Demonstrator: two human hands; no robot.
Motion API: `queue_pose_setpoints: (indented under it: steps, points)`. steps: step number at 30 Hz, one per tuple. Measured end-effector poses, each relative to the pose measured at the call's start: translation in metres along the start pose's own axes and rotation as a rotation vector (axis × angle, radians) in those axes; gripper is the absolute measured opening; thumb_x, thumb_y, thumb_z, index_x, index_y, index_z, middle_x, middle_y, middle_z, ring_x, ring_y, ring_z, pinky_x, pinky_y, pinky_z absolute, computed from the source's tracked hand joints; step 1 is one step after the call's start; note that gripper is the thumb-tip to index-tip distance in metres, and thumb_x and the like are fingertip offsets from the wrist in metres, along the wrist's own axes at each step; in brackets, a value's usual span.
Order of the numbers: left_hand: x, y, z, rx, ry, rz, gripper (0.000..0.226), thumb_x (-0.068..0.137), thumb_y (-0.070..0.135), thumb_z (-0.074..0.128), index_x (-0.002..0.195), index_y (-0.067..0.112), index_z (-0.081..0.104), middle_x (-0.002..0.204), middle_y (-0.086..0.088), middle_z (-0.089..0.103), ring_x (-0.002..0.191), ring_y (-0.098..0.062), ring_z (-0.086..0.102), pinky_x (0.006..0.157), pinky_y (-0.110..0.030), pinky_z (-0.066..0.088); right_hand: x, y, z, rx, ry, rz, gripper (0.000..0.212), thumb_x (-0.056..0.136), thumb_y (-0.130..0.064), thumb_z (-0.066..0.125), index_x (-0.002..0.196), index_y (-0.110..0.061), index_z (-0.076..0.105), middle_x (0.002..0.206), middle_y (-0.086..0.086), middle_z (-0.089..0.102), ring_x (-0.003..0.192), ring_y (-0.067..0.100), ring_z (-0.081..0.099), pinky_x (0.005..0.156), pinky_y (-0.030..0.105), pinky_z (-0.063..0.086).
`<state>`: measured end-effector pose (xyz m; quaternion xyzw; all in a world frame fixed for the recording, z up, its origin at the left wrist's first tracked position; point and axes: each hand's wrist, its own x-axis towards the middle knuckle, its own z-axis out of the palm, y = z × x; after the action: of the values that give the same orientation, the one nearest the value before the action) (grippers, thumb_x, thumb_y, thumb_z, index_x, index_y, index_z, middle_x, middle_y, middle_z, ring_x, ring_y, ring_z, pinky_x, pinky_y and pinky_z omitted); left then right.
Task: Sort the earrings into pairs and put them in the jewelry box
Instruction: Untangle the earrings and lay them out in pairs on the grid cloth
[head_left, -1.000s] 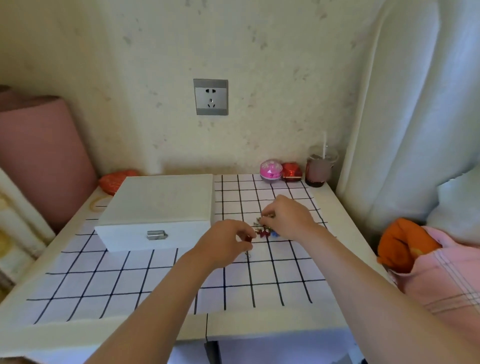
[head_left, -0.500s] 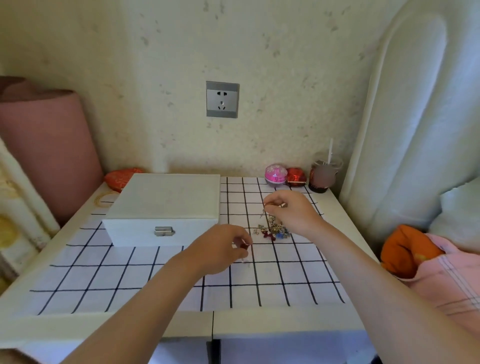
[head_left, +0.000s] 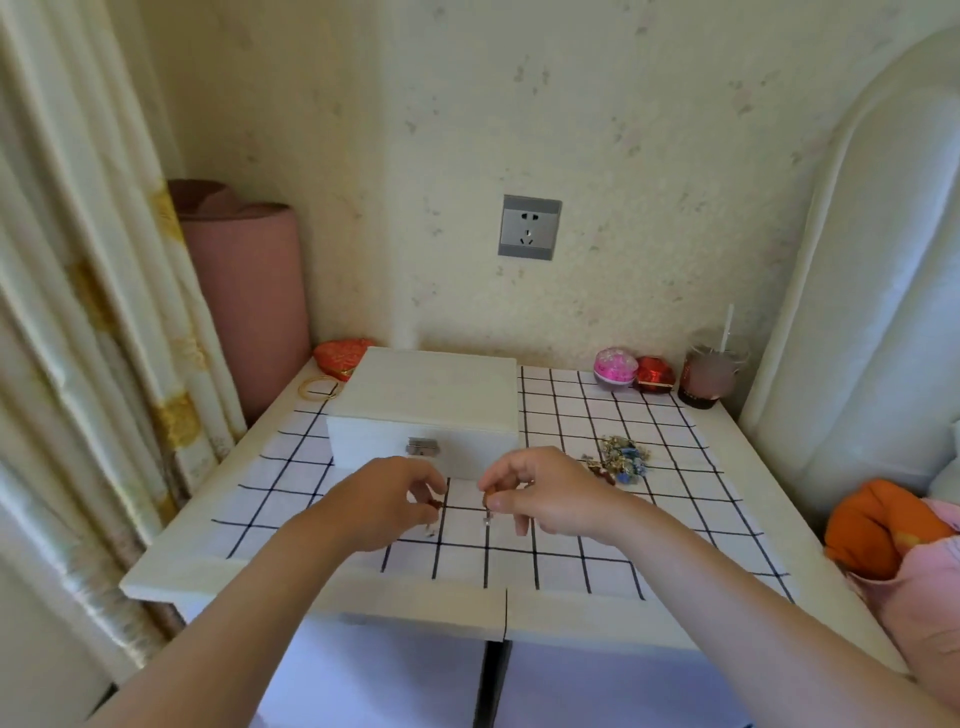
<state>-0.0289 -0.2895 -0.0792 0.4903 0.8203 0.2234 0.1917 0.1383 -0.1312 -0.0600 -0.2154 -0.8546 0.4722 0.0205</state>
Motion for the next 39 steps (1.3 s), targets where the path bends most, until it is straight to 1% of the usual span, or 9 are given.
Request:
queue_pose_setpoints:
  steps: [4, 8, 11, 14, 18, 23, 31, 35, 39]
  points:
    - [0.000, -0.016, -0.001, 0.113, 0.015, -0.053, 0.013, 0.088, 0.030, 0.070, 0.099, 0.036, 0.069, 0.100, 0.017, 0.066, 0.083, -0.004, 0.060, 0.078, -0.025, 0.052, 0.022, 0.005, 0.034, -0.041, -0.002, 0.004, 0.016, 0.093, -0.017, 0.067, 0.108, -0.022, 0.071, 0.090, -0.005, 0.069, 0.060, 0.015, 0.063, 0.058, 0.018, 0.048]
    - [0.007, -0.025, 0.000, 0.212, 0.042, -0.081, 0.021, 0.091, 0.032, 0.063, 0.111, 0.036, 0.070, 0.112, 0.011, 0.059, 0.100, -0.012, 0.059, 0.085, -0.028, 0.049, 0.033, 0.010, 0.051, -0.210, 0.053, -0.016, 0.028, 0.094, -0.027, 0.066, 0.121, -0.028, 0.067, 0.094, -0.014, 0.064, 0.086, 0.005, 0.061, 0.076, 0.021, 0.048]
    - [0.010, -0.027, 0.000, 0.180, 0.070, -0.064, 0.024, 0.096, 0.031, 0.058, 0.119, 0.035, 0.065, 0.119, 0.010, 0.062, 0.103, -0.012, 0.059, 0.087, -0.027, 0.048, 0.033, 0.010, 0.053, -0.360, 0.149, -0.056, 0.034, 0.095, -0.035, 0.063, 0.128, -0.029, 0.062, 0.102, -0.013, 0.065, 0.097, 0.010, 0.061, 0.081, 0.027, 0.046]
    - [0.009, -0.032, -0.001, 0.171, 0.055, -0.019, 0.025, 0.096, 0.025, 0.058, 0.118, 0.036, 0.066, 0.118, 0.011, 0.058, 0.095, -0.008, 0.056, 0.087, -0.025, 0.047, 0.031, 0.010, 0.052, -0.519, 0.173, -0.119, 0.032, 0.097, -0.037, 0.058, 0.127, -0.028, 0.062, 0.105, -0.010, 0.069, 0.097, 0.013, 0.063, 0.082, 0.031, 0.050]
    - [0.007, -0.037, -0.001, 0.216, -0.017, 0.019, 0.024, 0.094, 0.020, 0.062, 0.112, 0.033, 0.072, 0.111, 0.010, 0.058, 0.084, -0.006, 0.053, 0.080, -0.020, 0.047, 0.032, 0.014, 0.058, -0.542, 0.100, -0.121, 0.031, 0.094, -0.032, 0.059, 0.125, -0.028, 0.063, 0.106, -0.007, 0.061, 0.096, 0.014, 0.059, 0.083, 0.031, 0.049]
    - [0.002, -0.048, -0.005, 0.188, 0.068, -0.056, 0.029, 0.085, 0.032, 0.072, 0.113, 0.038, 0.066, 0.101, 0.016, 0.064, 0.092, -0.007, 0.060, 0.086, -0.030, 0.052, 0.043, 0.006, 0.071, -0.467, 0.169, -0.094, 0.031, 0.094, -0.031, 0.065, 0.124, -0.029, 0.065, 0.108, -0.010, 0.067, 0.101, 0.011, 0.061, 0.084, 0.029, 0.049]
    - [-0.001, -0.060, -0.008, 0.188, 0.127, -0.061, 0.021, 0.085, 0.032, 0.073, 0.106, 0.032, 0.071, 0.098, 0.015, 0.056, 0.084, -0.005, 0.053, 0.079, -0.022, 0.046, 0.063, -0.011, 0.085, -0.375, 0.099, -0.019, 0.042, 0.091, -0.034, 0.067, 0.132, -0.025, 0.062, 0.113, -0.008, 0.070, 0.106, 0.012, 0.064, 0.082, 0.026, 0.047]
    - [0.002, -0.060, -0.007, 0.146, 0.109, -0.060, 0.016, 0.083, 0.034, 0.073, 0.098, 0.035, 0.071, 0.092, 0.016, 0.069, 0.086, -0.005, 0.062, 0.081, -0.031, 0.055, 0.067, -0.015, 0.093, -0.401, 0.140, -0.033, 0.019, 0.092, -0.031, 0.065, 0.108, -0.030, 0.075, 0.095, -0.010, 0.071, 0.091, 0.013, 0.066, 0.079, 0.029, 0.054]
    - [0.005, -0.060, -0.008, 0.146, 0.082, -0.062, 0.020, 0.084, 0.038, 0.072, 0.103, 0.035, 0.069, 0.093, 0.016, 0.069, 0.088, -0.008, 0.062, 0.081, -0.032, 0.054, 0.070, -0.016, 0.095, -0.339, 0.119, -0.041, 0.019, 0.090, -0.033, 0.067, 0.107, -0.032, 0.075, 0.089, -0.011, 0.070, 0.086, 0.012, 0.066, 0.079, 0.034, 0.056]
